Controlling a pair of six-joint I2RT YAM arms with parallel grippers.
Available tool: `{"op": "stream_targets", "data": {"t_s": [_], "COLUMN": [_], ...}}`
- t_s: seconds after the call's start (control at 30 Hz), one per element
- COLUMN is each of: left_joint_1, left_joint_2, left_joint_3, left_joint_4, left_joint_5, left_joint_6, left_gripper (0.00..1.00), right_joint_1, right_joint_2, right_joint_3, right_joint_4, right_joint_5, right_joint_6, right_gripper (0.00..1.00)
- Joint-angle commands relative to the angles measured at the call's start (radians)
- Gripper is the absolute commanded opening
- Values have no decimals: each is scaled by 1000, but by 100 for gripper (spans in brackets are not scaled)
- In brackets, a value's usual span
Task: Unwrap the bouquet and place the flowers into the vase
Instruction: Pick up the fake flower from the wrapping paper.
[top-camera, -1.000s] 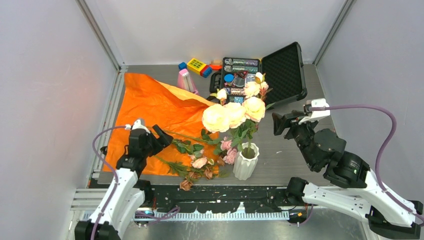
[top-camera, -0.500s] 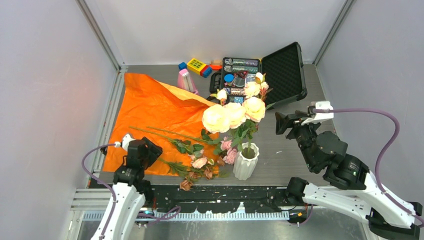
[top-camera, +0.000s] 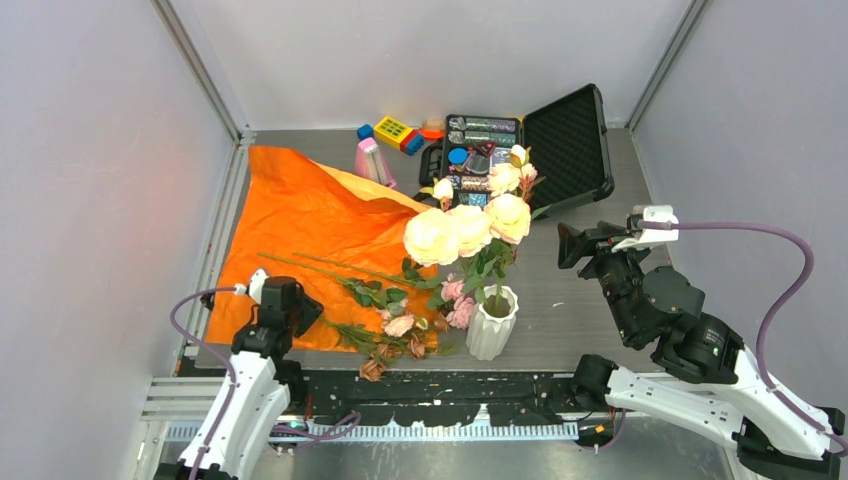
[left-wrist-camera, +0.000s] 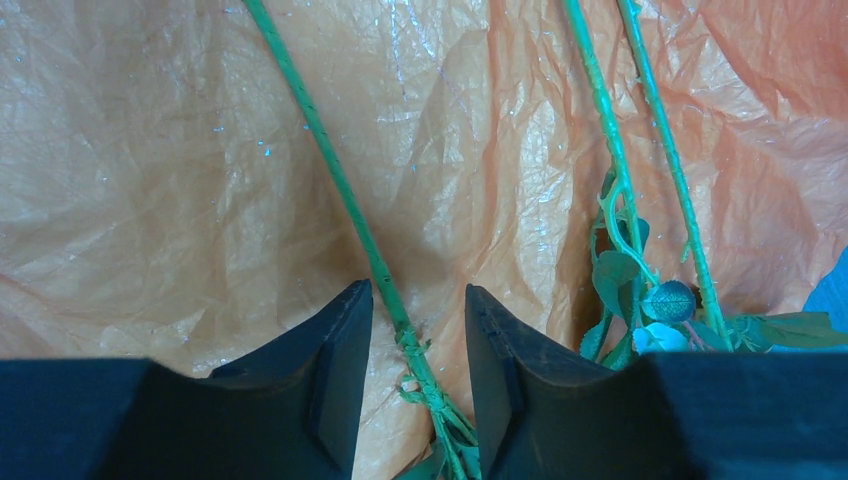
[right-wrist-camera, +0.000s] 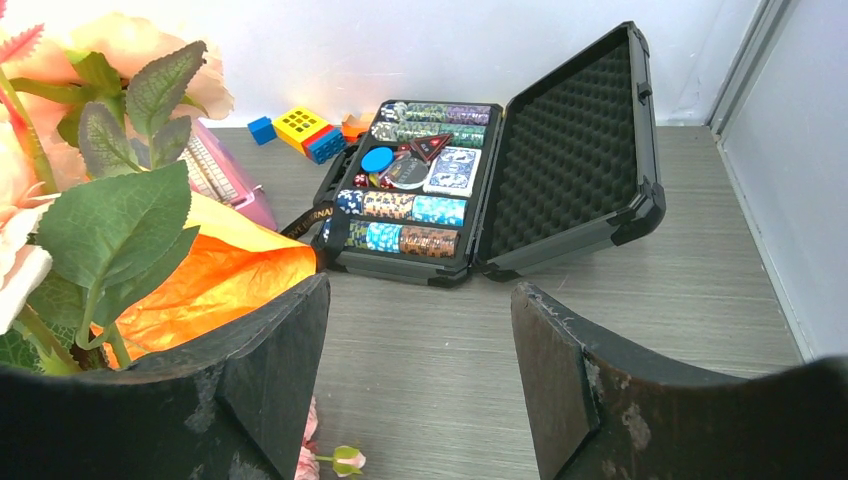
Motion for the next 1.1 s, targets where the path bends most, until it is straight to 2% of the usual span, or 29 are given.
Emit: {"op": "stream_targets", "data": {"t_s": [0.0, 0.13, 0.4, 0.63, 0.77, 1.07], "left_joint_1": [5, 4, 5, 5, 5, 5], "left_joint_2": [-28, -49, -51, -50, -51, -90], "left_joint_3": [-22, -47, -77, -69, -56, 45], "left_joint_4": [61, 79, 101, 111, 128, 146], "left_joint_5": [-18, -18, -14, -12, 16, 81], "left_joint_6": [-16, -33, -42, -42, -31, -43], "left_gripper": [40, 35, 32, 16, 0, 0], "right_joint_1": [4, 4, 4, 4, 4, 4], "right_joint_2": [-2, 2, -1, -1, -8, -42], "right_joint_3": [-2, -2, 0, 5, 9, 25], "right_joint_4": [50, 50, 50, 49, 49, 49], "right_joint_5": [33, 37, 38, 34, 19, -139], "right_joint_6": [9, 8, 7, 7, 7, -11], "right_gripper": [72, 72, 72, 72, 72, 72]}}
